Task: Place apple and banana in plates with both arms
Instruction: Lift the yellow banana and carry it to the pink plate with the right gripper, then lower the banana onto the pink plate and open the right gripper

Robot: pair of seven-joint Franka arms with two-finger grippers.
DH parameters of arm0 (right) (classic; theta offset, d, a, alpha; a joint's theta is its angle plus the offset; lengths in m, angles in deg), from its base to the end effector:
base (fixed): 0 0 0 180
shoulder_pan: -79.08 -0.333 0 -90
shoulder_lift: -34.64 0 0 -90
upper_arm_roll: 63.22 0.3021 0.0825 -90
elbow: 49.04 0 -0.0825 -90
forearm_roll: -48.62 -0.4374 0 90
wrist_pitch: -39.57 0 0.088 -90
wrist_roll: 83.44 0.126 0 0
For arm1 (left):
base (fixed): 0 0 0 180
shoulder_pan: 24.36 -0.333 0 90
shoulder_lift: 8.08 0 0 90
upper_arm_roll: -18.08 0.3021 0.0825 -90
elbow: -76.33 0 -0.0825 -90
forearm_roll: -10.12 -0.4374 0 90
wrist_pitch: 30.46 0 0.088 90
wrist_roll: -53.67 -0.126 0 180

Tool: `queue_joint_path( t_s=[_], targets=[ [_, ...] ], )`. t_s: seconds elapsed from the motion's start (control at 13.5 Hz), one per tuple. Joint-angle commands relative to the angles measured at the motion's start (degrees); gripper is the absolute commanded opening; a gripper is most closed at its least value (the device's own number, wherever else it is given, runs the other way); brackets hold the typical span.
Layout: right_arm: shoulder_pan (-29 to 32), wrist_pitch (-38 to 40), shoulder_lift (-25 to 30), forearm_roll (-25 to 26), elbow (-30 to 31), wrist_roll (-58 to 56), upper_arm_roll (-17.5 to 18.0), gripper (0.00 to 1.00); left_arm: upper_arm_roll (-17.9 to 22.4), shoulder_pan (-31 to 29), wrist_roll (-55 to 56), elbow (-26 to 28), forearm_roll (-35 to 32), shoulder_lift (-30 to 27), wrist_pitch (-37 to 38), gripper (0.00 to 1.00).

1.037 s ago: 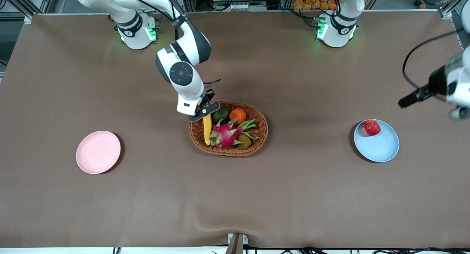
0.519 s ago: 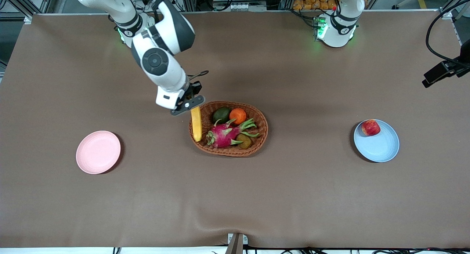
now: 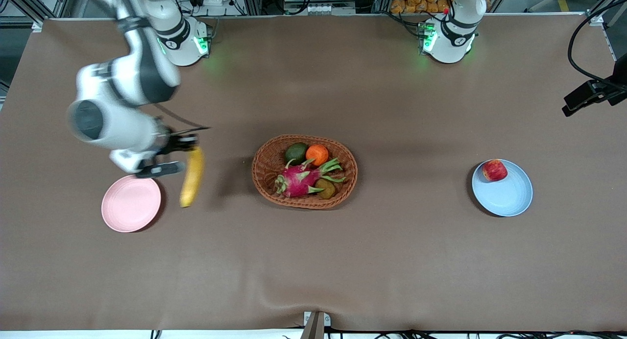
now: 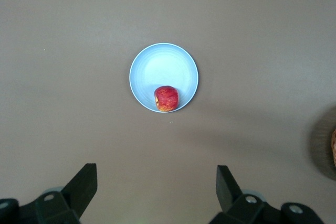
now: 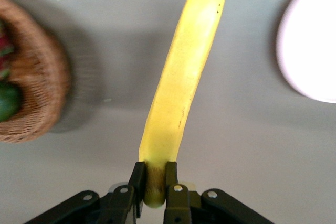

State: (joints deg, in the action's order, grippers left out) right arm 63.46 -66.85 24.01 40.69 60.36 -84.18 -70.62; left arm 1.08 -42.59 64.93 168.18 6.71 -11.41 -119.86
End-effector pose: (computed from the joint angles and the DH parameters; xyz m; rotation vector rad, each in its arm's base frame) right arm 0.6047 0.1019 0.3255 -3.0277 -0.1528 0.3677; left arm 0.5903 0.0158 0.6073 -3.0479 -0.3356 -0.0298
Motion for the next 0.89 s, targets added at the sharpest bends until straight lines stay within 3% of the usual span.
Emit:
queue_joint_path(
  t_s=[0.0,0.3,0.59,0.67,0.74,0.81],
  targets=[
    [7.5,1.12,-0.45,4.84,-0.77,-6.0,1.34,0.0,-0.14,-0.22,-0.98,-1.06,1.04,0.6,0.46,1.0],
    [14.81,-1.59,-7.73,10.02,-6.47,-12.61,1.34,0.0,-0.58,0.04,-0.89,-1.06,1.12,0.34,0.63,1.0],
    [17.72,-8.89,-13.46,10.13,-7.62,-17.8,1.42,0.0,-0.31,-0.22,-0.89,-1.06,1.83,0.08,0.81,1.0],
    [17.55,-9.94,-13.9,10.21,-7.62,-17.89,1.42,0.06,-0.05,-0.31,-1.07,-1.14,1.83,-0.1,0.9,1.0],
    [17.29,-10.3,-13.9,10.39,-7.62,-18.07,1.42,0.49,0.04,-0.4,-0.98,-1.23,1.83,-0.1,0.98,1.0],
    [17.63,-10.48,-13.81,9.6,-7.71,-17.81,1.42,0.99,0.04,-0.31,-0.89,-1.15,1.83,-0.62,0.99,1.0]
  ],
)
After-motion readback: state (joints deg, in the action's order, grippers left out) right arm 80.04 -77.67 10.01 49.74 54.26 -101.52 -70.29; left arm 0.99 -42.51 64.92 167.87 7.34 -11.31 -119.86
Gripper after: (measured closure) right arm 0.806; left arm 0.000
